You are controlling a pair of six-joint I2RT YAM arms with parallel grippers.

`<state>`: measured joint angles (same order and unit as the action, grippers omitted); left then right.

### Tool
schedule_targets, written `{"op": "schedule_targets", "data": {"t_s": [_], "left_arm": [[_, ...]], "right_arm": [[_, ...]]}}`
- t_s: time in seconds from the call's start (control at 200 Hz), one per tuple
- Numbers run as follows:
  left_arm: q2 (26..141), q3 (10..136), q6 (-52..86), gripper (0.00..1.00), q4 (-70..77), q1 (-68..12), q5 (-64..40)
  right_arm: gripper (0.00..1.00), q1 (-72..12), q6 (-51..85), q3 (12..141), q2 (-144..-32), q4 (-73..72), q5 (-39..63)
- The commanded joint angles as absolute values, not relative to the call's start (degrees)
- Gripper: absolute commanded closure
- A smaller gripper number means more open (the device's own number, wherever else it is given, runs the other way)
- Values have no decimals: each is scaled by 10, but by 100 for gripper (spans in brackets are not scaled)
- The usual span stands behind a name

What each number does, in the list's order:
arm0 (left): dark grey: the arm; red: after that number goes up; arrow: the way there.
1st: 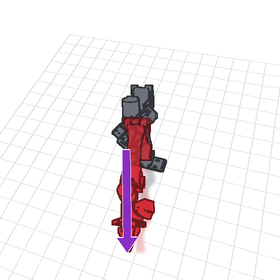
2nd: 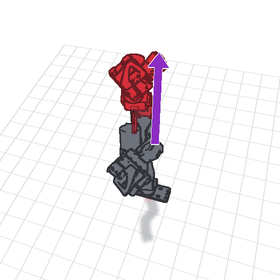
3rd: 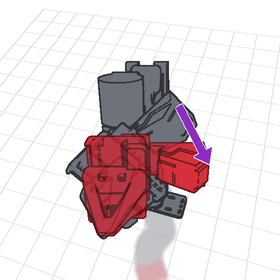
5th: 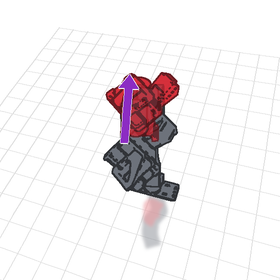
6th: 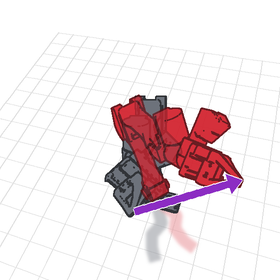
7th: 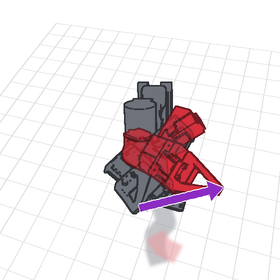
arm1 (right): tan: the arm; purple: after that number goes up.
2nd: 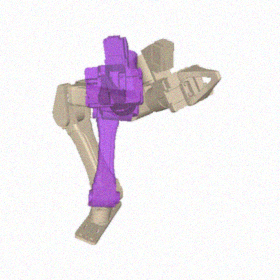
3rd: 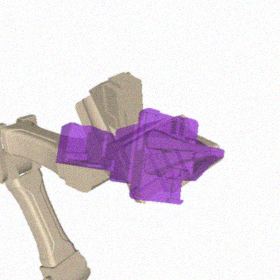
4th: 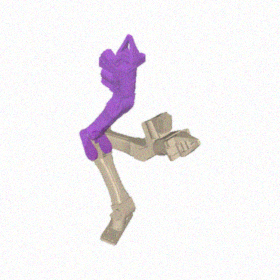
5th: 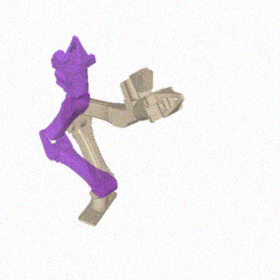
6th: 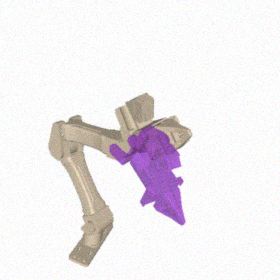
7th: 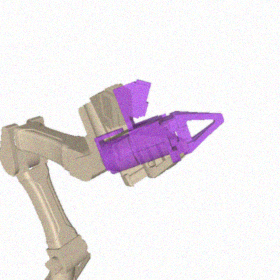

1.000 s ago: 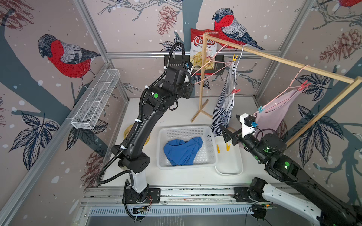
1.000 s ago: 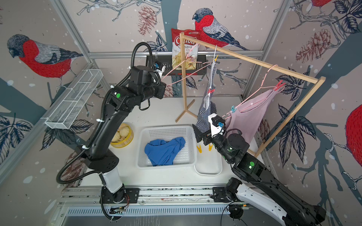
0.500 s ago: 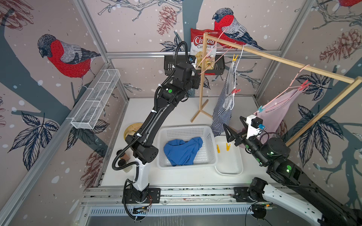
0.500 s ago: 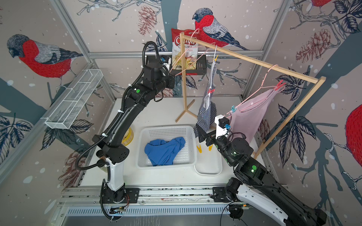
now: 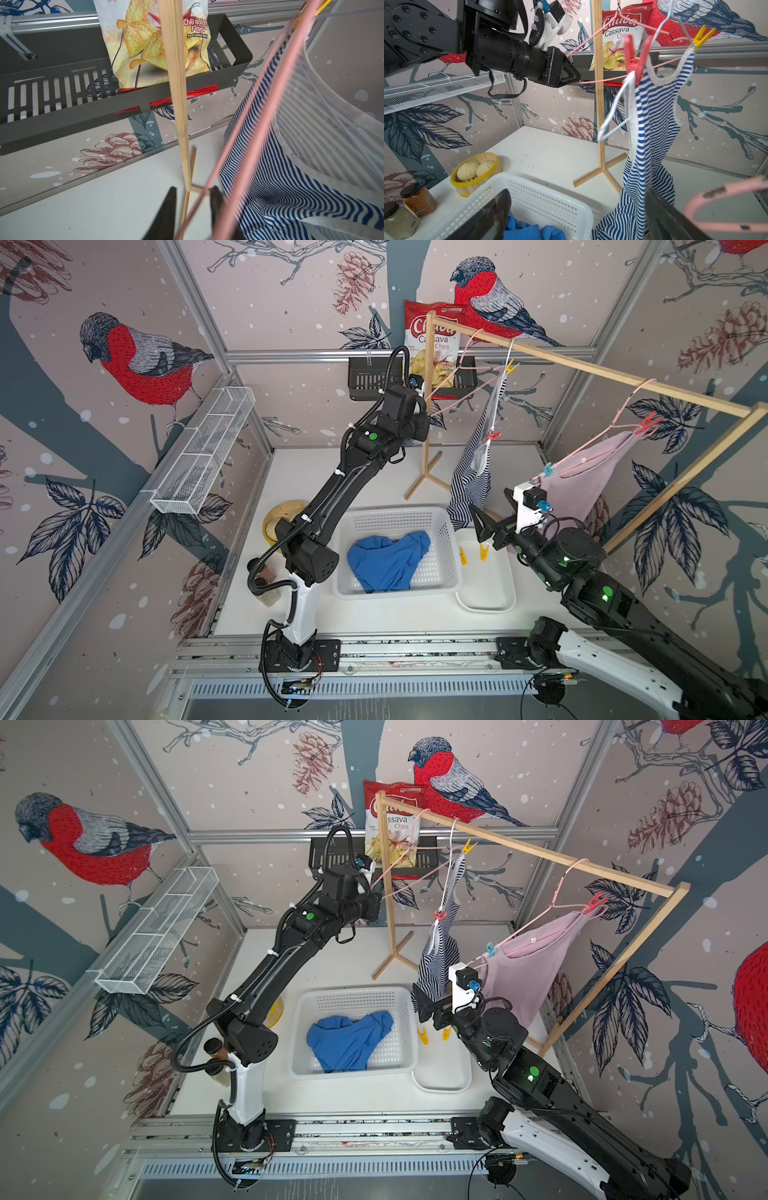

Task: Remove the clothespins securing tank tops to the hanger
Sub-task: Place the hanger on the clothesline.

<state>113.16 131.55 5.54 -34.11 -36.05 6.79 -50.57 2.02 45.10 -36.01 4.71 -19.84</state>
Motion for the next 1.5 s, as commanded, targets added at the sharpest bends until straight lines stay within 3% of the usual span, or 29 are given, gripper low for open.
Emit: {"op": "schedule_targets", "data": {"t_s": [0.0,0.145,0.455,0.585,0.941,1.111,1.241,1.496], "left_arm": [[1060,1246,55,1,-268,-358,27],[960,1115,70,1,-152,-346,-24],[845,1003,109,1,-64,-297,-19],[793,922,190,1,50,-250,-105],[875,953,244,0,83,-245,-239],[879,871,385,0,315,-231,-294],[909,925,353,1,265,-230,-293],[864,934,205,1,61,-230,-112]], "right_arm": [[0,-505,34,448,-362,24,-189],[0,-504,38,447,-366,18,-185],[0,-504,48,438,-352,13,-182],[0,-504,52,435,-351,6,-182],[0,-498,53,429,-354,6,-191],[0,-484,54,432,-357,14,-175],[0,-470,60,427,-353,18,-165],[0,-445,58,421,-333,16,-142]]}}
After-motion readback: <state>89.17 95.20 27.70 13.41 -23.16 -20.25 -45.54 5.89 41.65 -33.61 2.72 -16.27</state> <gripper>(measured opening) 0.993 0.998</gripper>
